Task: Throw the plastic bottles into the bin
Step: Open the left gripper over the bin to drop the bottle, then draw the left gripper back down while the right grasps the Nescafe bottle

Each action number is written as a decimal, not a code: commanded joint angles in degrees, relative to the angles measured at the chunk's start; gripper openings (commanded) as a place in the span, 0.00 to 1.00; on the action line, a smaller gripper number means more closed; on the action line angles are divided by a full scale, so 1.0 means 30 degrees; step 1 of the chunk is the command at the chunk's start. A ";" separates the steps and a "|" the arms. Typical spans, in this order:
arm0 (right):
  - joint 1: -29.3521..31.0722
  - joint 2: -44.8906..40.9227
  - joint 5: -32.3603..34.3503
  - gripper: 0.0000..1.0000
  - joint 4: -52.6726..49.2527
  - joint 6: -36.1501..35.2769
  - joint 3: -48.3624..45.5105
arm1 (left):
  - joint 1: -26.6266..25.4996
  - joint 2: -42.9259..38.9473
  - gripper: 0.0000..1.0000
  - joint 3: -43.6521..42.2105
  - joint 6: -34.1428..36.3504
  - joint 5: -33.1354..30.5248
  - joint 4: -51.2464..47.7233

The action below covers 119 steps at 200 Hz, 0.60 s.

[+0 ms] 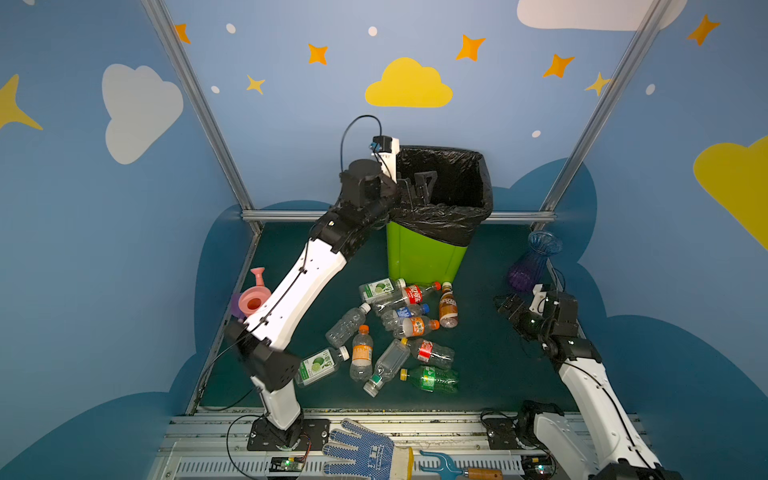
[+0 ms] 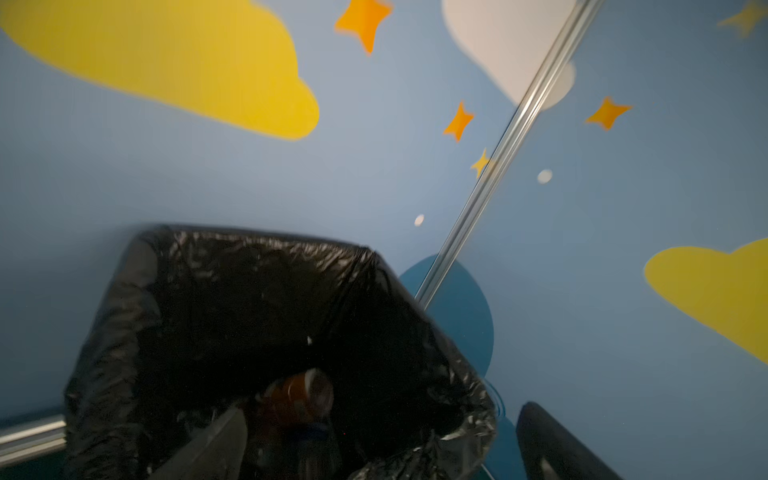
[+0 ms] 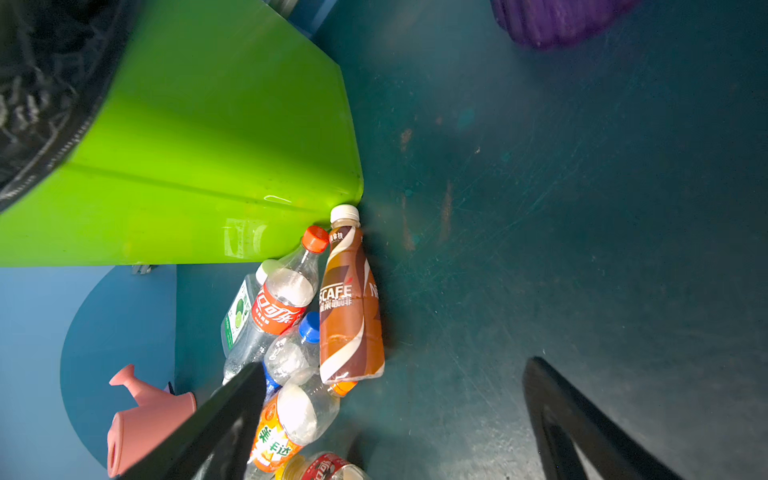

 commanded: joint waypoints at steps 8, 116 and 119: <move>-0.0010 0.0664 -0.0613 0.95 0.0627 0.0162 -0.0195 | 0.0390 -0.5314 1.00 -0.4687 0.2399 -0.2772 0.4548; 0.5135 0.7207 0.0747 0.93 0.1092 0.0243 0.3363 | 0.5496 -1.1818 1.00 -1.9312 -0.2554 -0.5033 -0.0659; 0.5306 0.7467 0.0732 0.93 0.1036 0.0219 0.3512 | 0.5590 -1.1869 1.00 -1.9517 -0.2663 -0.4961 -0.0733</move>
